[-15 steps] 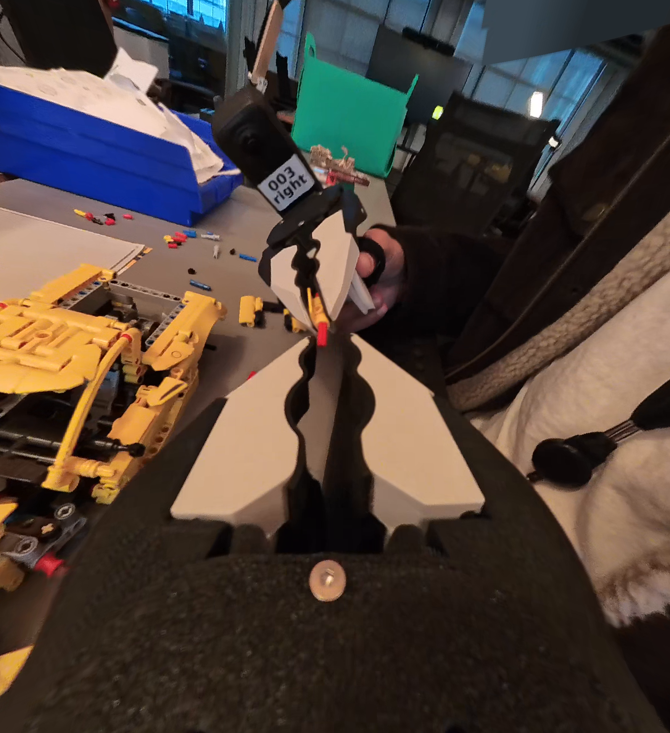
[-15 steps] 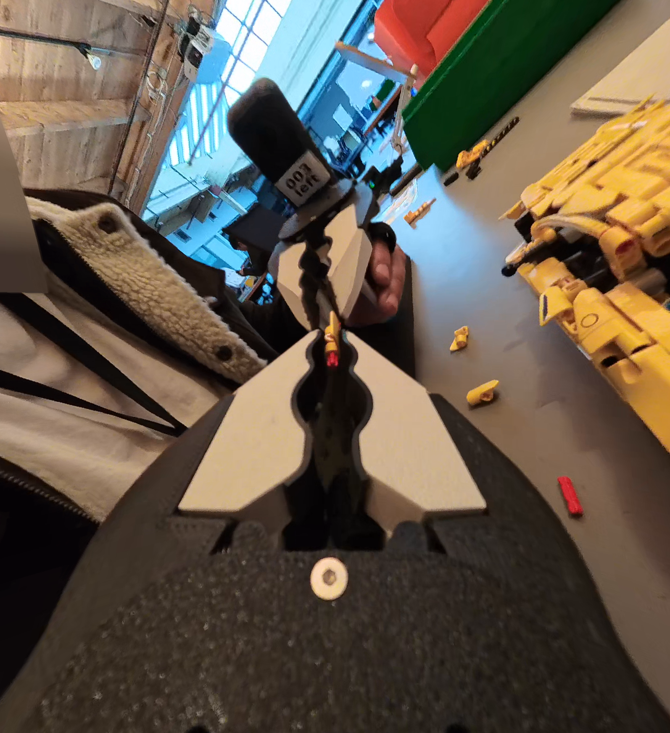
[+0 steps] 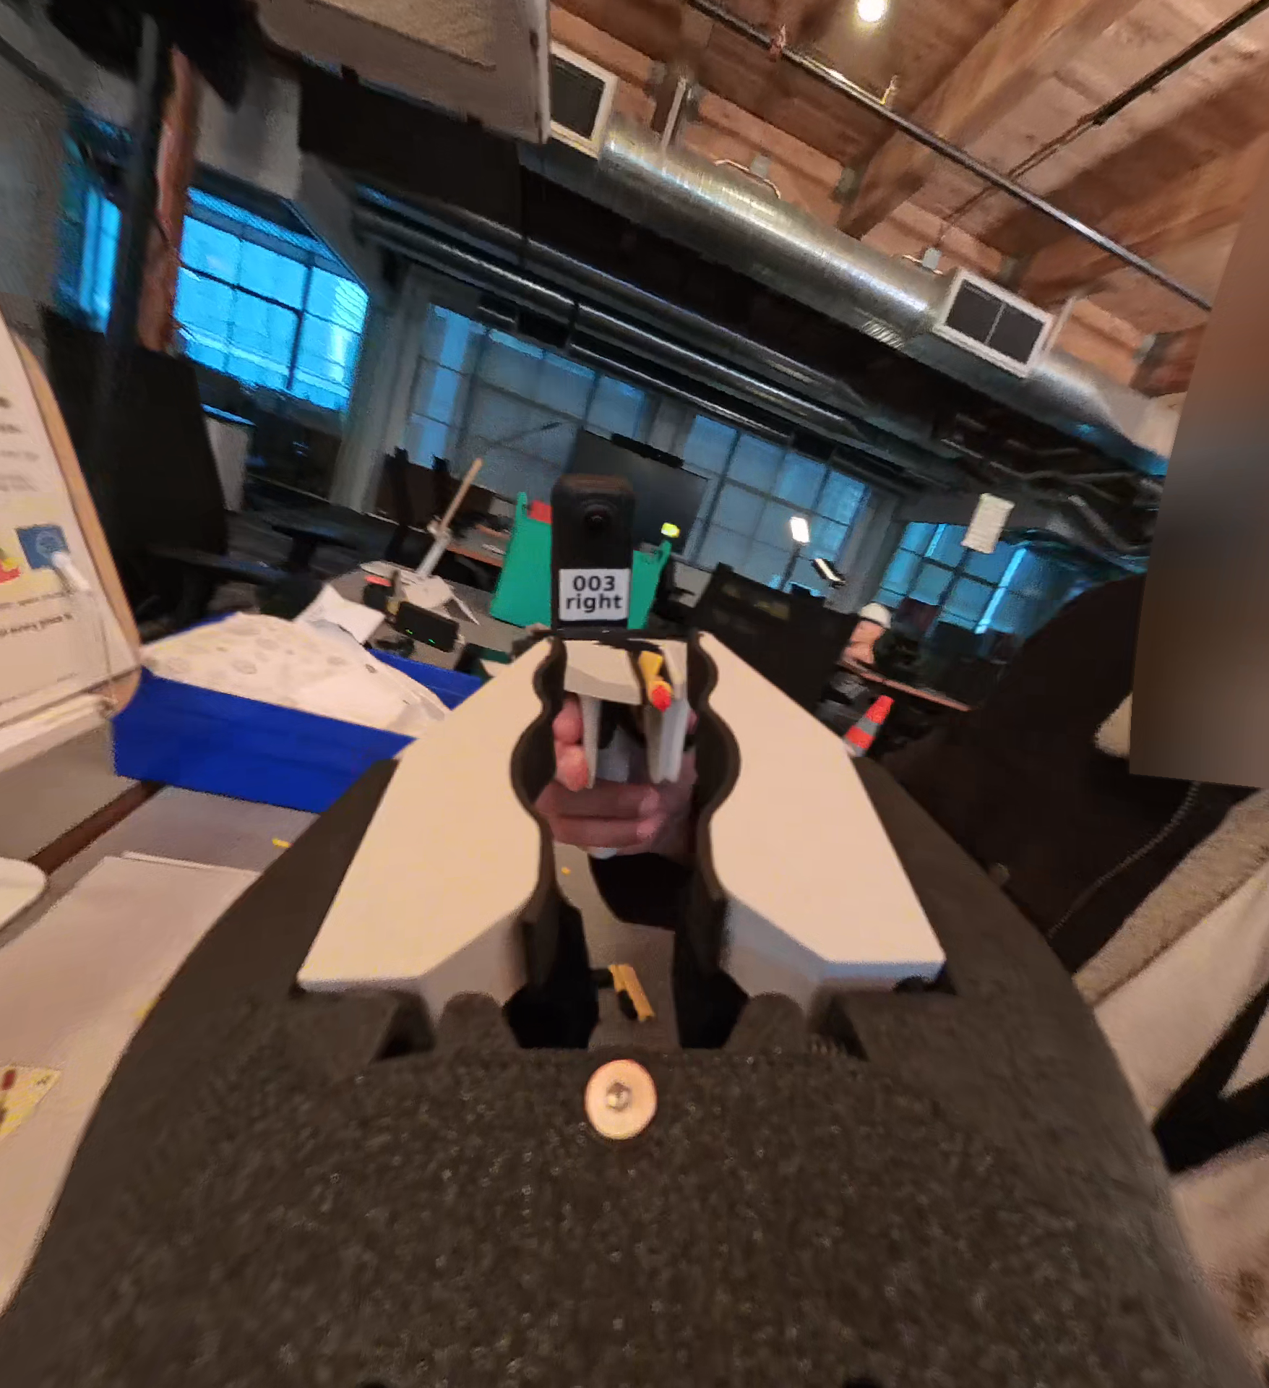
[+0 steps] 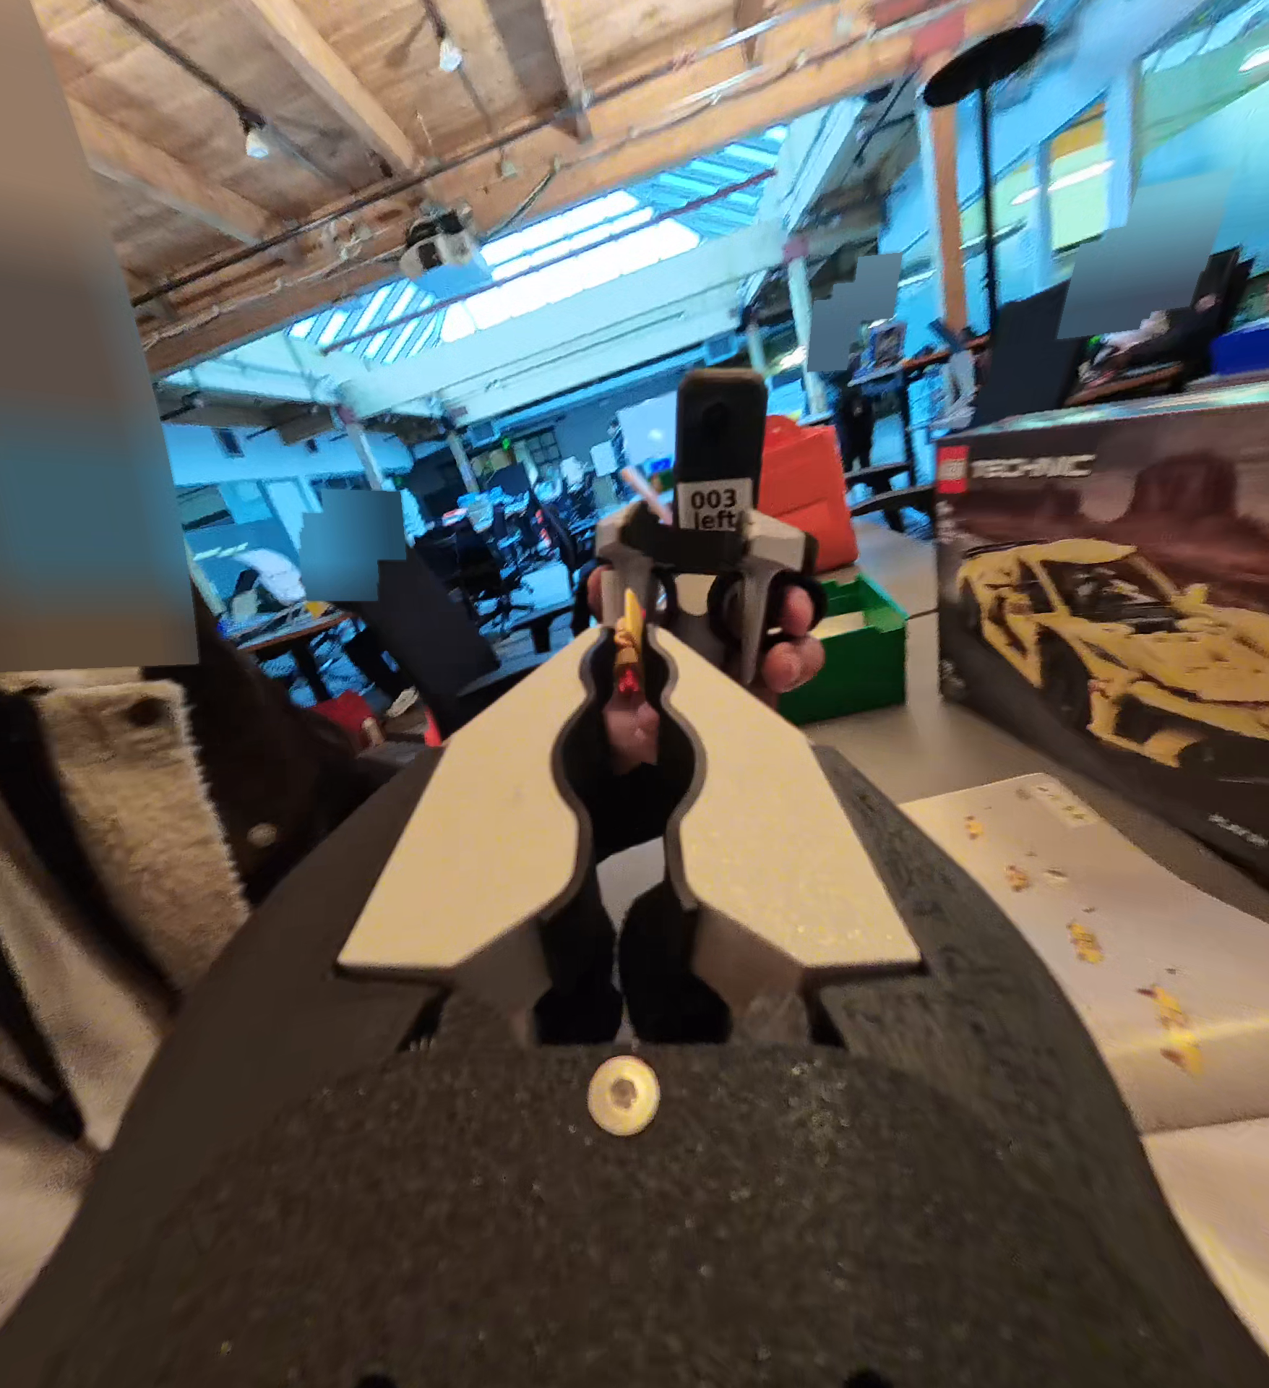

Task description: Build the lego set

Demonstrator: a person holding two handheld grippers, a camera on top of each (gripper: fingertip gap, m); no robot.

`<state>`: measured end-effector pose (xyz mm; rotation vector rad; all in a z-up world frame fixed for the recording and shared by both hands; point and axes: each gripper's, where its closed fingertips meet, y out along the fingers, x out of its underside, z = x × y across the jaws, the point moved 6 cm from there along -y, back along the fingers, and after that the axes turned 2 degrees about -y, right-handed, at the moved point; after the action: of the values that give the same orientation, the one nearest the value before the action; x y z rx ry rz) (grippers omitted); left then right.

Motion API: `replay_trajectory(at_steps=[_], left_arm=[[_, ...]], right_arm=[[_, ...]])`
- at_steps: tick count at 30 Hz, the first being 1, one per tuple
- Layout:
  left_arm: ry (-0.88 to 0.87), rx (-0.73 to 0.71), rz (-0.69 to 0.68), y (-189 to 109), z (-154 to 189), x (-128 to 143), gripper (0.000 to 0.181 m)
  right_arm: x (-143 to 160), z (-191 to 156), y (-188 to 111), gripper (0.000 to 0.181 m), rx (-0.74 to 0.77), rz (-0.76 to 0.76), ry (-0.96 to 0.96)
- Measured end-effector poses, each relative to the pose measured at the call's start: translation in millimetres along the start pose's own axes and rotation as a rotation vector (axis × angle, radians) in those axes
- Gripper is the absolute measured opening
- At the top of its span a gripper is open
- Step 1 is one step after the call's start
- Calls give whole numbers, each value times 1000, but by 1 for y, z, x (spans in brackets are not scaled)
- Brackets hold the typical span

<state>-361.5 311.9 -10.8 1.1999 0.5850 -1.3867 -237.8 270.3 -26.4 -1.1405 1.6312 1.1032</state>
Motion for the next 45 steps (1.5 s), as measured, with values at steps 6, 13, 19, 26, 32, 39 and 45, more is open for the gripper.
replay_trajectory(at_steps=[6,13,19,26,32,39,45], left_arm=[[-30,16,96,-24,-23,40,0],[33,-75,-68,-19,-33,68,13],[25,-55,-84,-12,-32,76,15],[-24,-41,-96,-10,-33,79,14],[-15,-61,-120,-9,-35,82,5],[-28,-51,-116,-10,-36,82,5],[-29,-56,-107,-12,-37,81,4]], right_arm=[[41,32,-15,6,-19,144,132],[64,38,-18,6,-13,102,147],[70,40,-16,6,-14,85,152],[73,40,-14,6,-26,61,158],[72,40,-16,6,-25,56,162],[73,41,-16,6,-26,51,165],[74,41,-16,6,-25,38,165]])
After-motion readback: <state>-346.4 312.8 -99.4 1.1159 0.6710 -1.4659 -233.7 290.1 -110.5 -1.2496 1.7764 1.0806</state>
